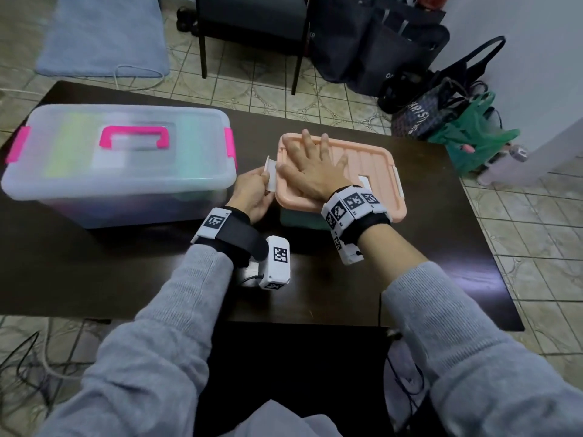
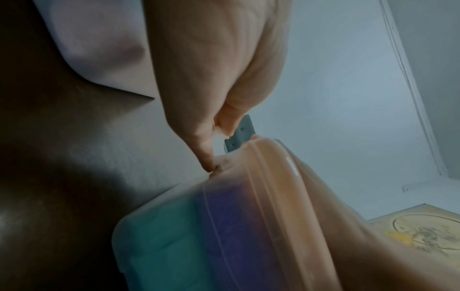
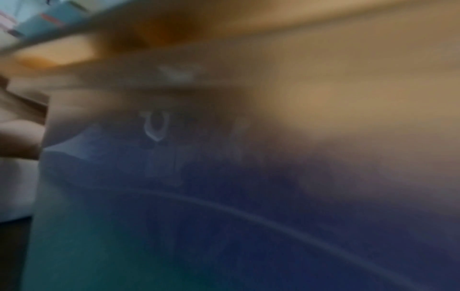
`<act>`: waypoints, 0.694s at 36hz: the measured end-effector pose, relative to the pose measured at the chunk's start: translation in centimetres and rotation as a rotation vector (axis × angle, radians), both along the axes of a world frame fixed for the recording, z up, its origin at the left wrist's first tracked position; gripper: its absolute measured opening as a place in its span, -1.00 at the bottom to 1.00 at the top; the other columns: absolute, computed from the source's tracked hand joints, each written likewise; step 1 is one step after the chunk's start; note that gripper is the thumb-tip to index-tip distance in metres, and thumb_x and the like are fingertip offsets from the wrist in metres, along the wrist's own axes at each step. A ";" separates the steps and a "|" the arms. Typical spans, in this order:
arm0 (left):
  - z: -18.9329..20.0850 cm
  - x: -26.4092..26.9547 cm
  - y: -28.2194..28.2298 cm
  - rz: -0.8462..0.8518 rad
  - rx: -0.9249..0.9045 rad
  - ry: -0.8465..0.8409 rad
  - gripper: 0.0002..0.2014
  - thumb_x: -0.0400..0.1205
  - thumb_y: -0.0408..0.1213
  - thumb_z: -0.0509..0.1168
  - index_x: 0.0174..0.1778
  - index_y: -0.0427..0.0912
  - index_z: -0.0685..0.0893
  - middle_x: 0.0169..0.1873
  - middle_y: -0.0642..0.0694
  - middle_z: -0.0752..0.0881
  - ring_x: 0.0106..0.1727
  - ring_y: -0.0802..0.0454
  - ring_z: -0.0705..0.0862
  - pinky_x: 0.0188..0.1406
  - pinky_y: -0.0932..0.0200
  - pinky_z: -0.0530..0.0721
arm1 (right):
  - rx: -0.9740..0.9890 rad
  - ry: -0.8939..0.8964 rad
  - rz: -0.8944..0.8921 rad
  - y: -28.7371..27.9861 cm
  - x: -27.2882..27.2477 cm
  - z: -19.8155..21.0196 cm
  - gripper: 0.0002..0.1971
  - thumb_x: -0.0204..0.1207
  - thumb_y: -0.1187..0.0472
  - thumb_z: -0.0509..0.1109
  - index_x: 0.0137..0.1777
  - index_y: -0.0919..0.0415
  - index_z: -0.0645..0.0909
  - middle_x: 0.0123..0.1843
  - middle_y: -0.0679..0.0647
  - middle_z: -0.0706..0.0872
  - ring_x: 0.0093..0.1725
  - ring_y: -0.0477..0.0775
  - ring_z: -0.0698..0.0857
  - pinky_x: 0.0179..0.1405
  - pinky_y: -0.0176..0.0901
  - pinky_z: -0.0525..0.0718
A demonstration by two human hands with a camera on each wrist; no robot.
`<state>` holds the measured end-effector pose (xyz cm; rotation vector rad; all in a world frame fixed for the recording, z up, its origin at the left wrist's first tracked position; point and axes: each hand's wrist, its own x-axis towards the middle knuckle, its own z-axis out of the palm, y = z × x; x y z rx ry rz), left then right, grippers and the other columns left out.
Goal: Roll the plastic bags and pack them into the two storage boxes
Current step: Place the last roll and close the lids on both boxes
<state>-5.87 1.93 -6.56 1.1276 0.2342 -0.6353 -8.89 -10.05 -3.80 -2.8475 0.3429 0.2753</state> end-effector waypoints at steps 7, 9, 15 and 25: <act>0.2 0.3 0.1 -0.050 0.035 -0.076 -0.67 0.75 -0.50 -0.03 0.33 -0.36 0.55 -0.07 -0.13 0.71 -0.14 0.10 0.68 -0.14 0.25 0.72 | -0.059 -0.030 -0.015 0.5 0.0 0.1 -0.36 0.61 -0.28 -0.01 0.65 -0.23 -0.11 0.71 -0.03 -0.22 0.65 0.25 -0.32 0.43 0.62 -0.27; 0.2 0.3 0.2 -0.044 0.040 -0.091 -0.69 0.73 -0.51 0.00 0.30 -0.34 0.57 -0.14 -0.11 0.70 -0.15 0.10 0.67 -0.20 0.30 0.70 | -0.056 -0.031 -0.014 0.5 0.0 0.1 -0.35 0.59 -0.31 -0.01 0.64 -0.23 -0.09 0.71 -0.03 -0.21 0.65 0.24 -0.31 0.44 0.62 -0.26; 0.6 0.6 0.2 -0.037 0.019 -0.083 -0.72 0.67 -0.54 0.04 -0.13 -0.22 0.64 -0.33 -0.04 0.73 -0.30 0.15 0.66 -0.35 0.36 0.64 | -0.009 0.061 -0.007 0.2 0.3 0.5 -0.24 0.52 -0.44 -0.07 0.65 -0.22 -0.20 0.69 -0.04 -0.33 0.63 0.21 -0.41 0.43 0.59 -0.33; 1.0 0.5 -0.1 0.006 -0.033 0.010 -0.82 0.59 -0.37 0.37 0.08 -0.30 0.67 -0.48 -0.08 0.77 -0.49 0.14 0.72 -0.36 0.28 0.74 | 0.013 0.122 0.032 -0.2 0.4 0.8 -0.17 0.48 -0.48 -0.06 0.64 -0.19 -0.28 0.67 -0.01 -0.42 0.60 0.21 -0.48 0.40 0.60 -0.38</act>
